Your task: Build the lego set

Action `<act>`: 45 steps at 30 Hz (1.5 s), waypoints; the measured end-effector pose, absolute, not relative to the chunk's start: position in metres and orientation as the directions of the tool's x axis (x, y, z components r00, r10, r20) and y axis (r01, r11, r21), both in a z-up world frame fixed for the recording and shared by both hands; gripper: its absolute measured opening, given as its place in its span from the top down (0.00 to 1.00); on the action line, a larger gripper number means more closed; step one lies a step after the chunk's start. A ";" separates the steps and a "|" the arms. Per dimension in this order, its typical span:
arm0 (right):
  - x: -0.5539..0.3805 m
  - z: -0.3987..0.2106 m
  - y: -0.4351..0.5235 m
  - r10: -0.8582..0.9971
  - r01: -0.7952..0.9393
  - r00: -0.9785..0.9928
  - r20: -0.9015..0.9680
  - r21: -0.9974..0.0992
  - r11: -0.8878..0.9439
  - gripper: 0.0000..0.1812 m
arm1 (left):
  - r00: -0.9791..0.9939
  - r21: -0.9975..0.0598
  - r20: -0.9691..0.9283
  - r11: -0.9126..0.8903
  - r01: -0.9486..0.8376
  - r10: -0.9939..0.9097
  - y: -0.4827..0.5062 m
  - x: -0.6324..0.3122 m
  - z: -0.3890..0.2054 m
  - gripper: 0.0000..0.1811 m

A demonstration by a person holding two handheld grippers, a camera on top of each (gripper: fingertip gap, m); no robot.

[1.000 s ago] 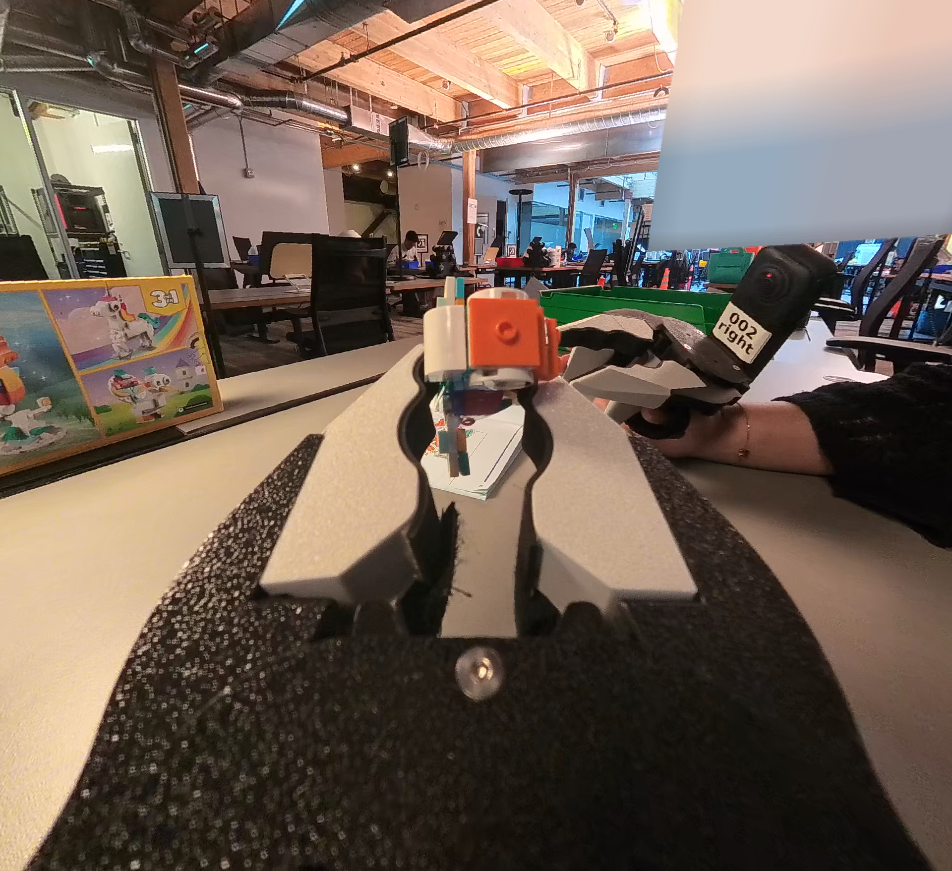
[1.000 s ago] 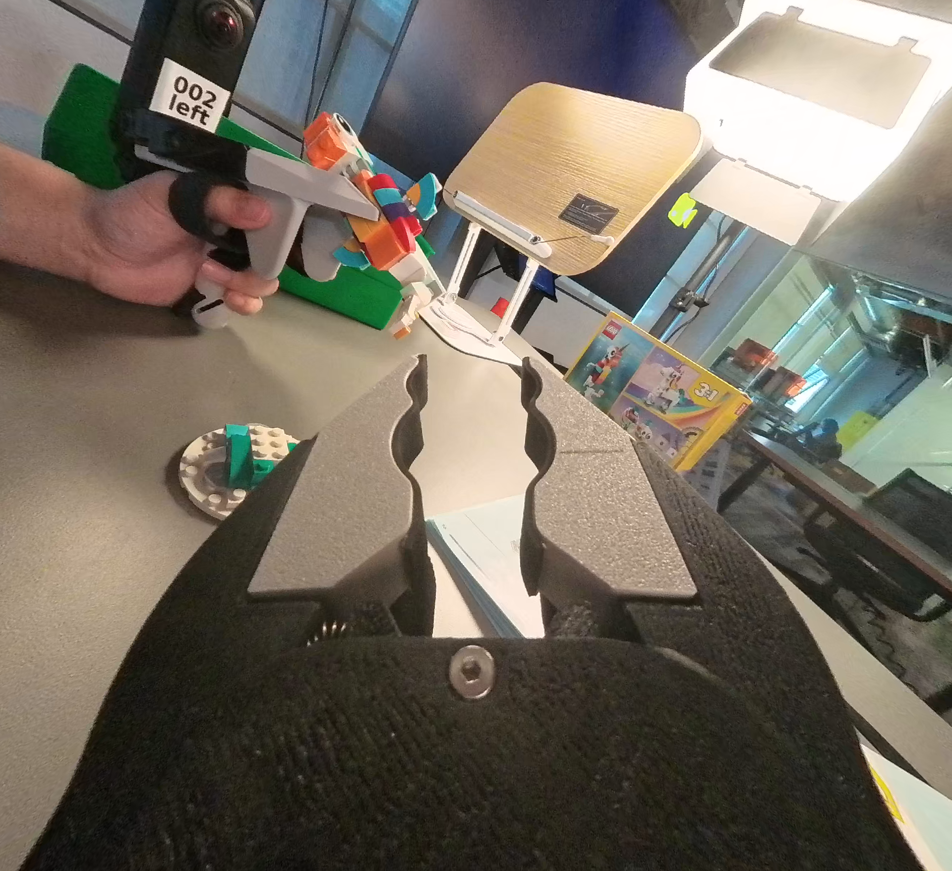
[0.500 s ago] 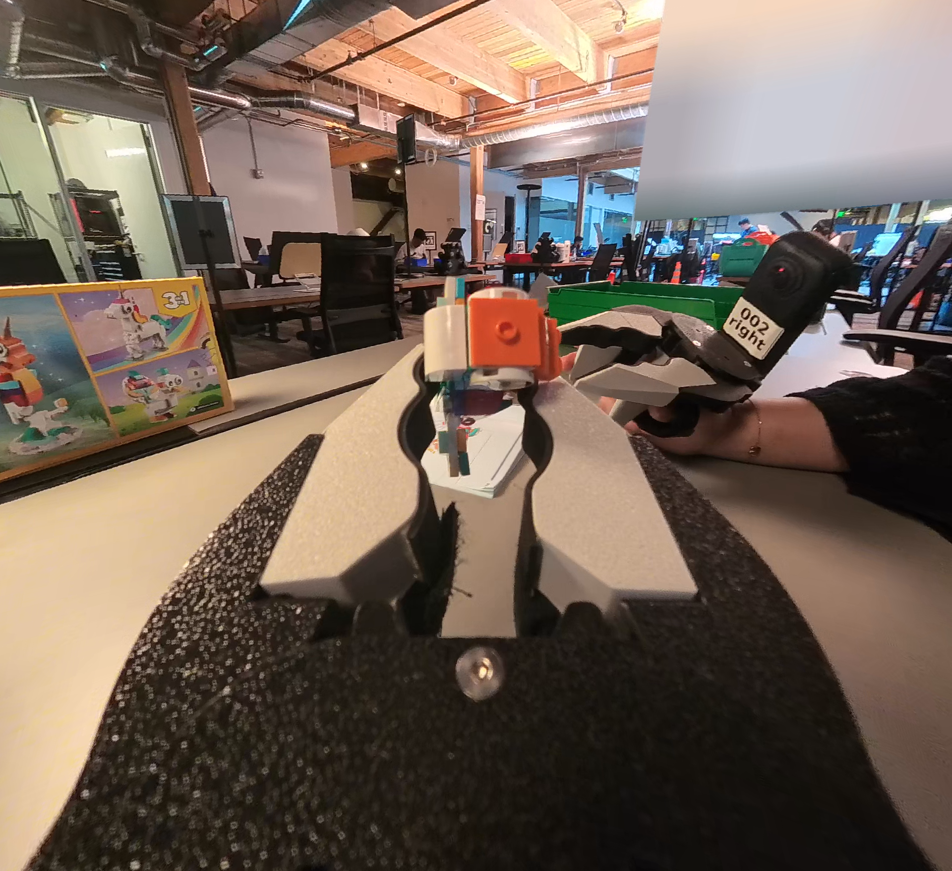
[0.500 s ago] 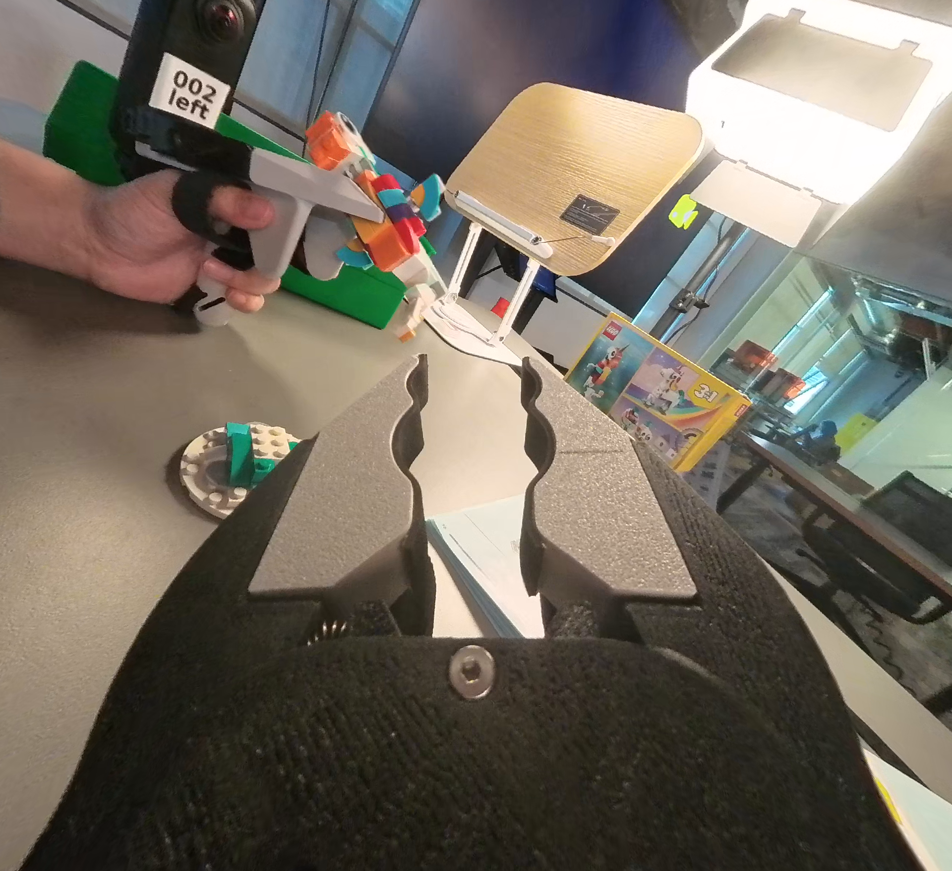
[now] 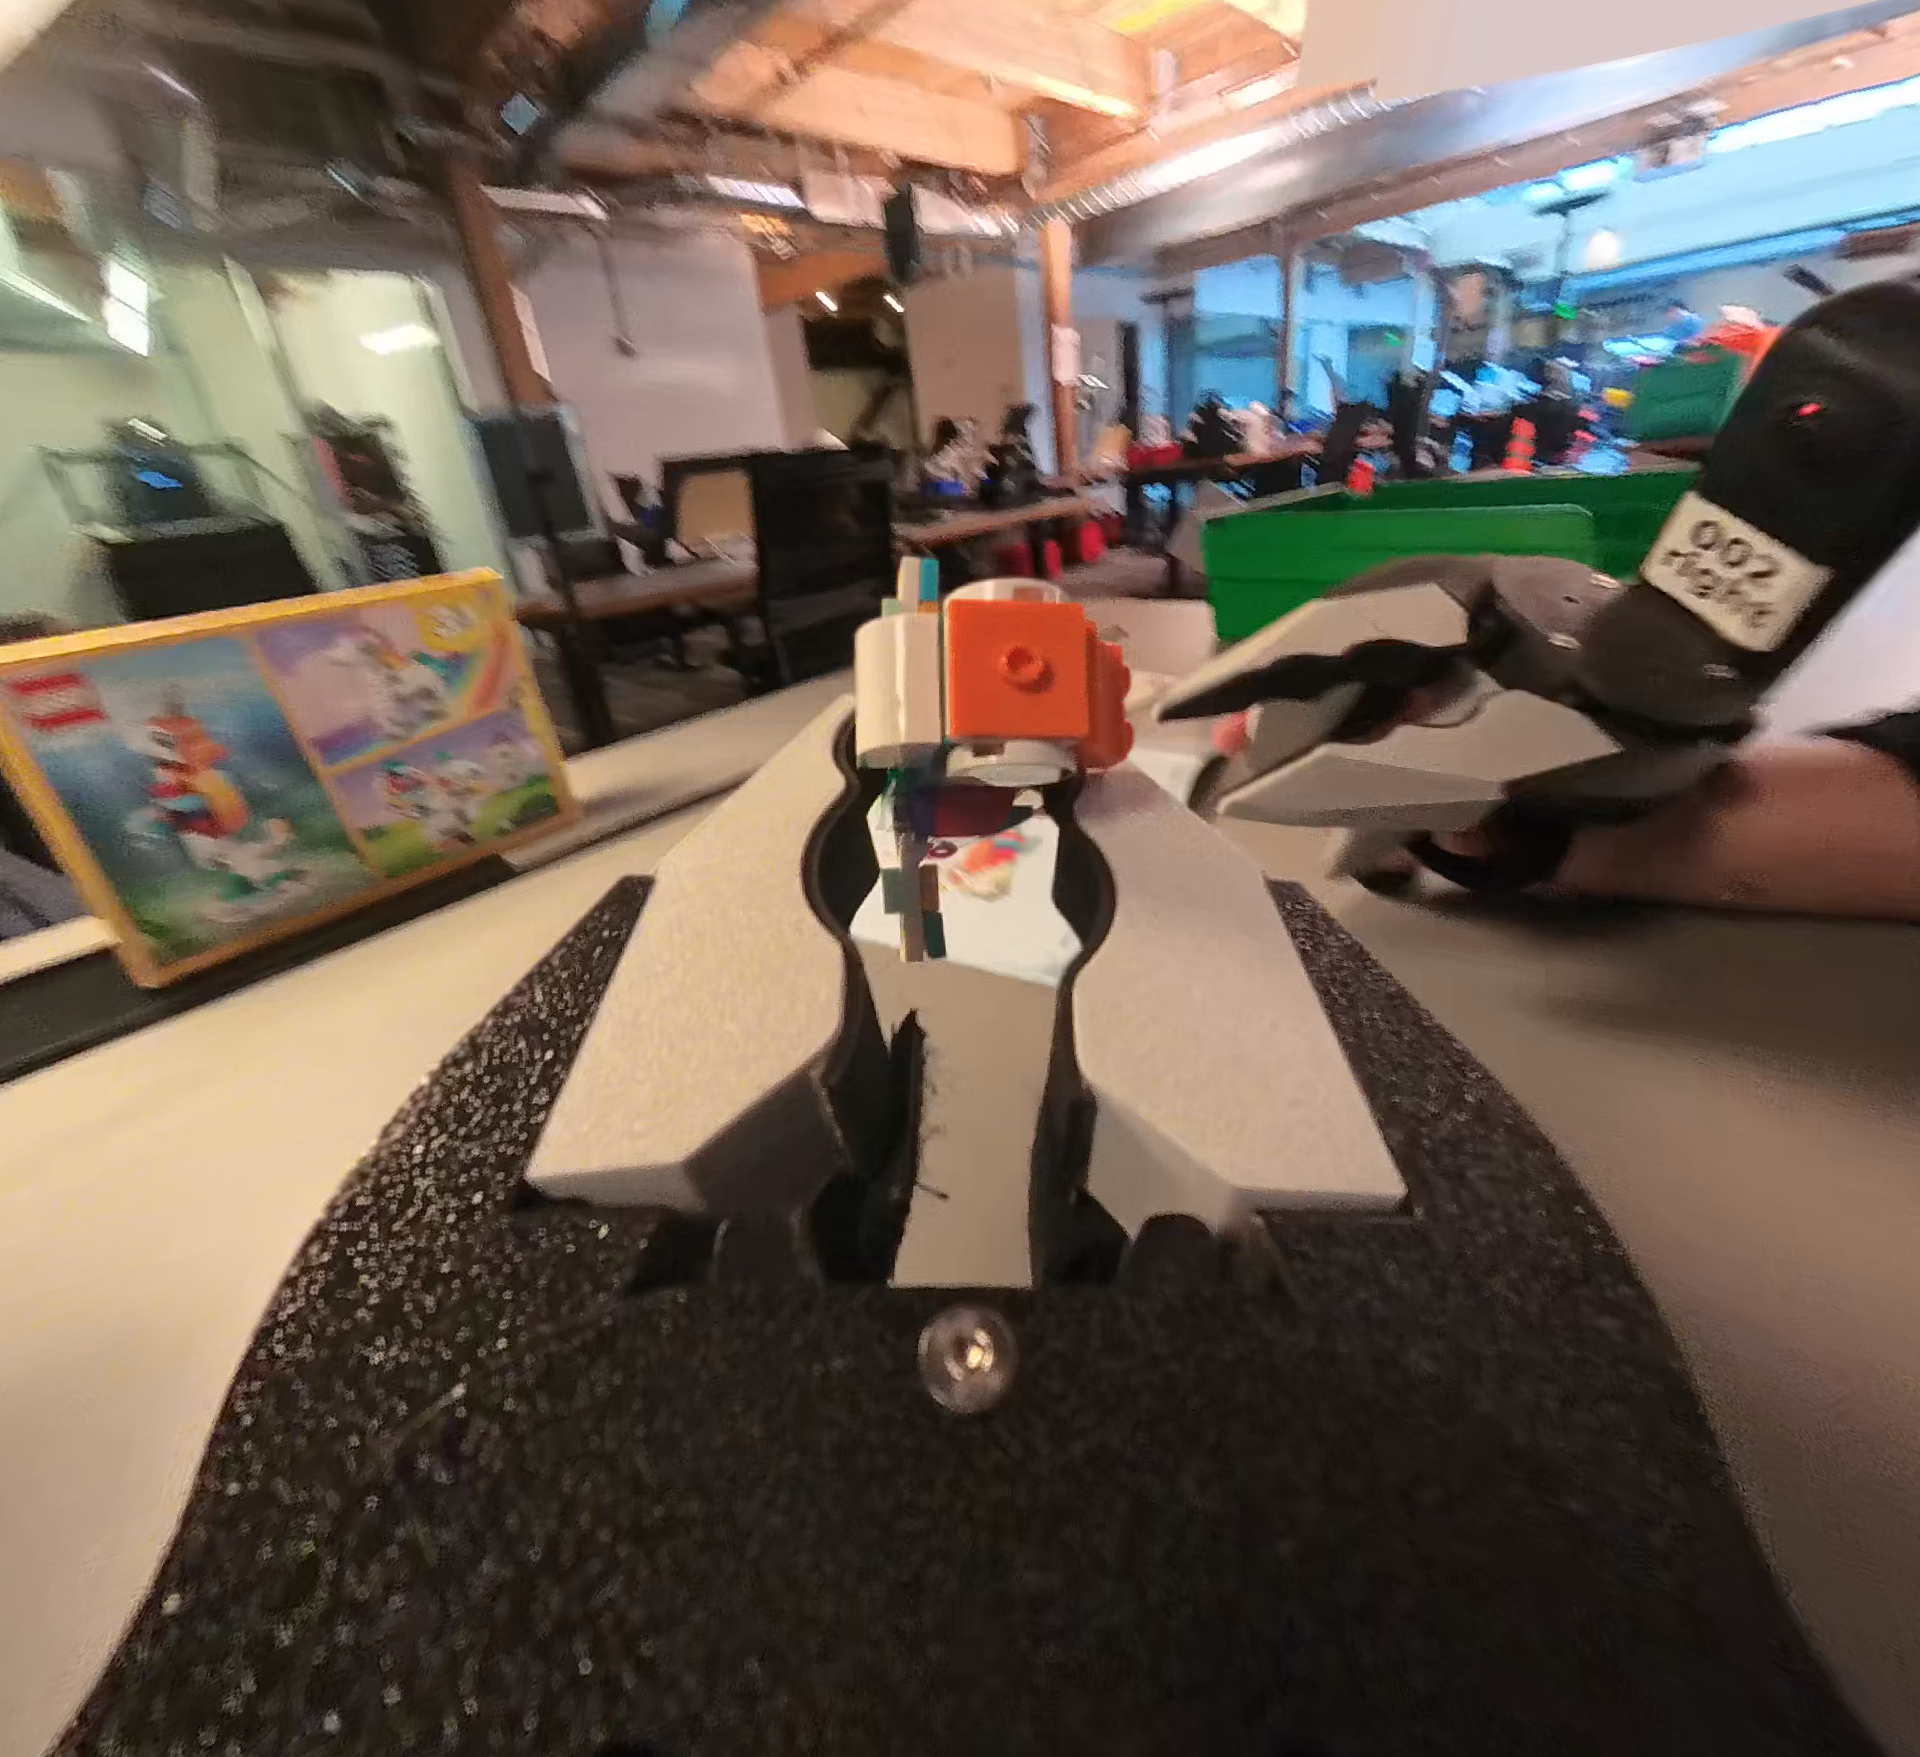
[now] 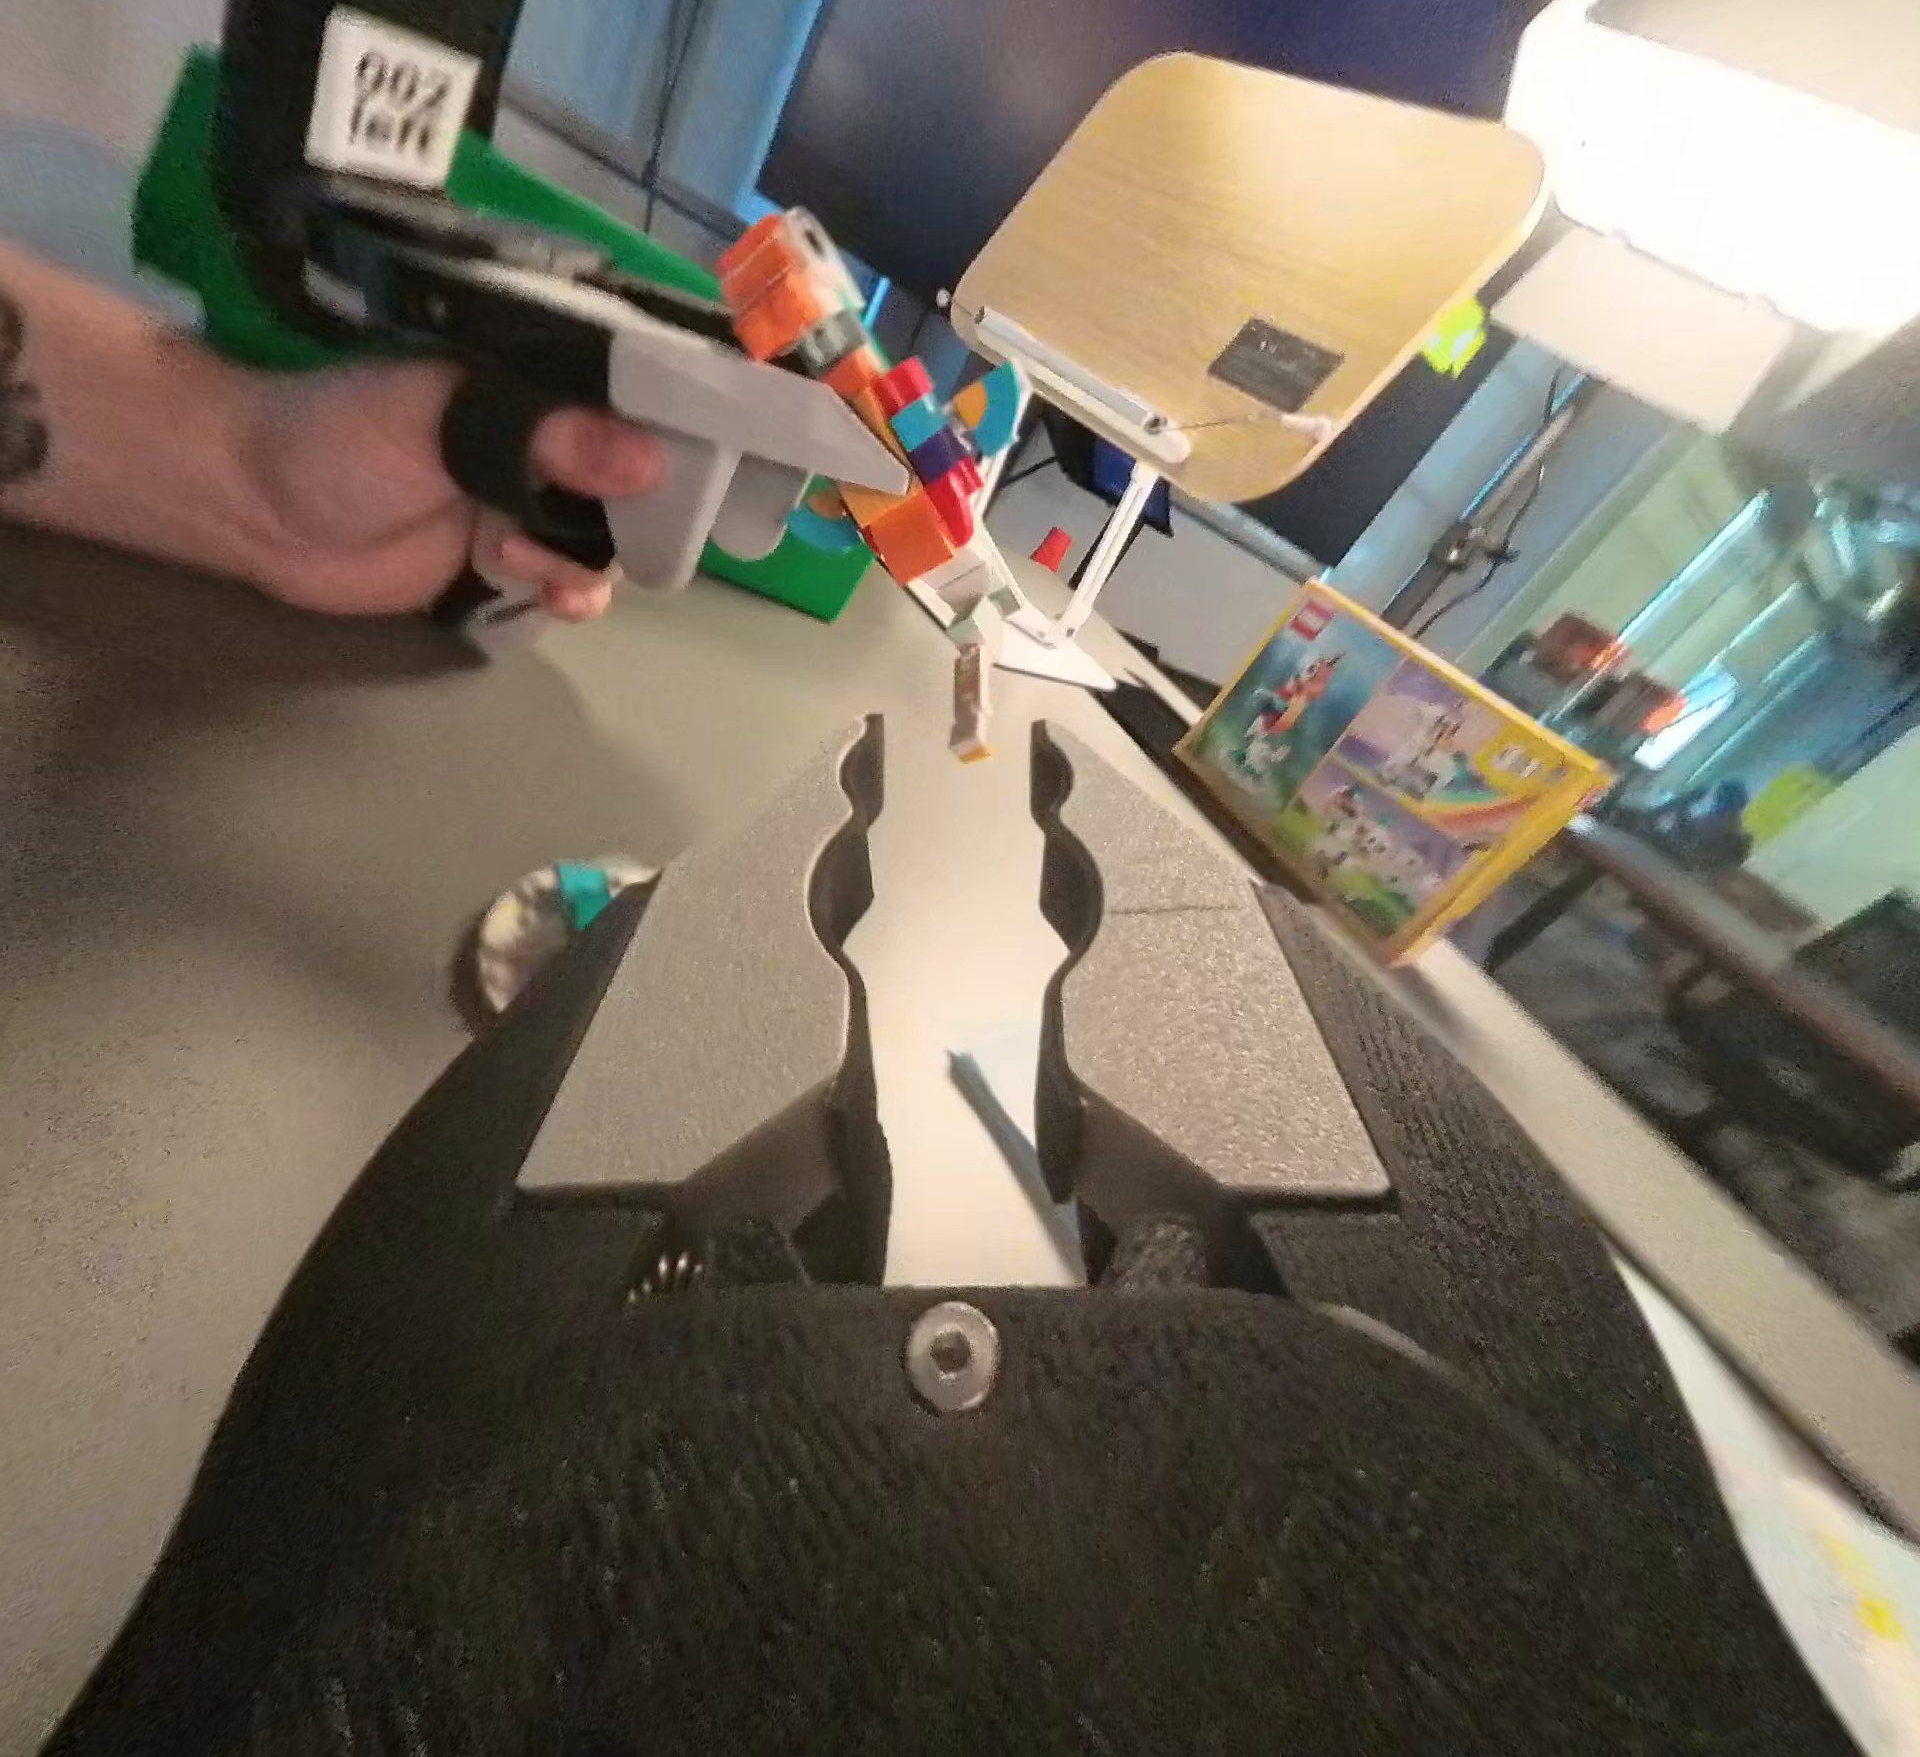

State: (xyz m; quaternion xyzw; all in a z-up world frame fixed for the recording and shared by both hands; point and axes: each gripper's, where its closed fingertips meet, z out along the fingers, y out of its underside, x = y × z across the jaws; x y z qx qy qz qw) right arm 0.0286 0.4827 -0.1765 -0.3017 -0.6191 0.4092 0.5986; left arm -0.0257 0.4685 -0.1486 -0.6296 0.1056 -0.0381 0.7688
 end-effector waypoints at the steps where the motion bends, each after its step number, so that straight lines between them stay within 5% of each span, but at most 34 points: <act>1: 0.026 -0.173 0.481 0.902 -0.109 -0.097 0.421 -0.905 0.411 0.86 | 0.978 -0.971 -0.124 0.226 -0.084 -0.170 0.467 -0.027 -0.146 0.85; 6: 0.003 -0.176 0.482 0.999 0.021 -0.036 -0.034 -0.999 -0.033 0.84 | 0.977 -0.948 -0.175 0.289 -0.133 -0.125 0.459 -0.027 -0.136 0.85; 12: -0.004 -0.176 0.479 0.987 0.005 0.026 -0.162 -0.987 -0.162 0.88 | 0.979 -0.947 -0.149 0.304 -0.101 -0.137 0.455 -0.029 -0.133 0.85; 34: -0.003 -0.166 0.464 0.998 -0.047 0.061 0.021 -0.999 0.024 0.97 | 0.963 -0.934 -0.256 0.279 -0.224 -0.081 0.455 -0.024 -0.138 0.85; 42: -0.003 -0.164 0.465 0.996 -0.044 0.058 0.063 -0.997 0.066 0.93 | 0.951 -0.934 -0.290 0.249 -0.257 -0.108 0.457 -0.019 -0.144 0.85; 45: 0.000 -0.164 0.461 0.974 -0.038 0.007 0.228 -0.973 0.228 0.85 | 0.949 -0.946 -0.267 0.233 -0.225 -0.168 0.457 -0.015 -0.147 0.85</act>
